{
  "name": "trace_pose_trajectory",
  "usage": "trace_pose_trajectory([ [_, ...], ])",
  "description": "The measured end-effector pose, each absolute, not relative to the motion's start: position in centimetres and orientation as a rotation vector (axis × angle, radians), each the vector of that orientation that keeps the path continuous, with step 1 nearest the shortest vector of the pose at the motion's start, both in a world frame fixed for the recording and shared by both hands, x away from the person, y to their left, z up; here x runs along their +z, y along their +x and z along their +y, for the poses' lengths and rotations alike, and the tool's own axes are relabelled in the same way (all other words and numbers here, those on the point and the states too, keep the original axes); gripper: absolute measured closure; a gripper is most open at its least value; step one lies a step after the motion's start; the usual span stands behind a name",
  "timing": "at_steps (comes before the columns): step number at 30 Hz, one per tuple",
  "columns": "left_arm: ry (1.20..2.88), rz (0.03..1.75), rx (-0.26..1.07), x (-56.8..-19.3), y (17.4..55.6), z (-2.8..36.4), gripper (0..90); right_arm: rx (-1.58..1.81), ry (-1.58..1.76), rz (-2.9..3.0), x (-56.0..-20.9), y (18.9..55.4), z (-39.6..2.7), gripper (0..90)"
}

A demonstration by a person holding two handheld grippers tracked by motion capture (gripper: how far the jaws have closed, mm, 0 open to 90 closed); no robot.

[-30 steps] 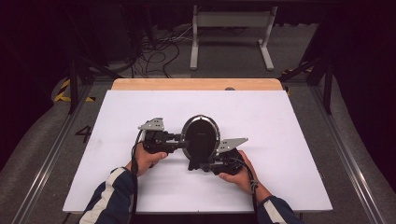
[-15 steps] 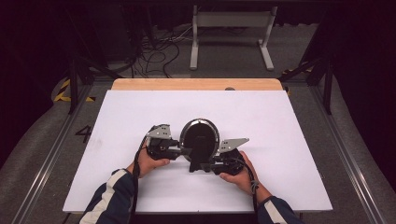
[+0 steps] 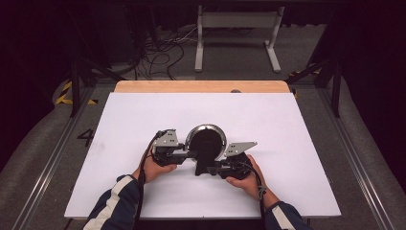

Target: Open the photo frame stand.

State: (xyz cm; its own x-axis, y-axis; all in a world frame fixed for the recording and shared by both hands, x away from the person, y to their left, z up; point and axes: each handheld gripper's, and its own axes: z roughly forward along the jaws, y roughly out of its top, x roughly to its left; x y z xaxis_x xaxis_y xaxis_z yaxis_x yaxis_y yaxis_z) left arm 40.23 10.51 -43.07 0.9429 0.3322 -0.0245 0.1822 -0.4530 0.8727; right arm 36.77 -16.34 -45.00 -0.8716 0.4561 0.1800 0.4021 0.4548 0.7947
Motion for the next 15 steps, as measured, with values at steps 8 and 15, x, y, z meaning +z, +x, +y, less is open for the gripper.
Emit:
trace_pose_trajectory([
  [8,2.057,0.375,0.28,-42.94,39.86,10.29,72.2,1.415,0.782,2.63,-44.75,36.77,-16.51,72.2],
  [15,2.062,0.364,0.356,-43.0,39.65,10.16,73.1,1.408,0.787,2.651,-44.59,36.63,-16.7,71.9],
])
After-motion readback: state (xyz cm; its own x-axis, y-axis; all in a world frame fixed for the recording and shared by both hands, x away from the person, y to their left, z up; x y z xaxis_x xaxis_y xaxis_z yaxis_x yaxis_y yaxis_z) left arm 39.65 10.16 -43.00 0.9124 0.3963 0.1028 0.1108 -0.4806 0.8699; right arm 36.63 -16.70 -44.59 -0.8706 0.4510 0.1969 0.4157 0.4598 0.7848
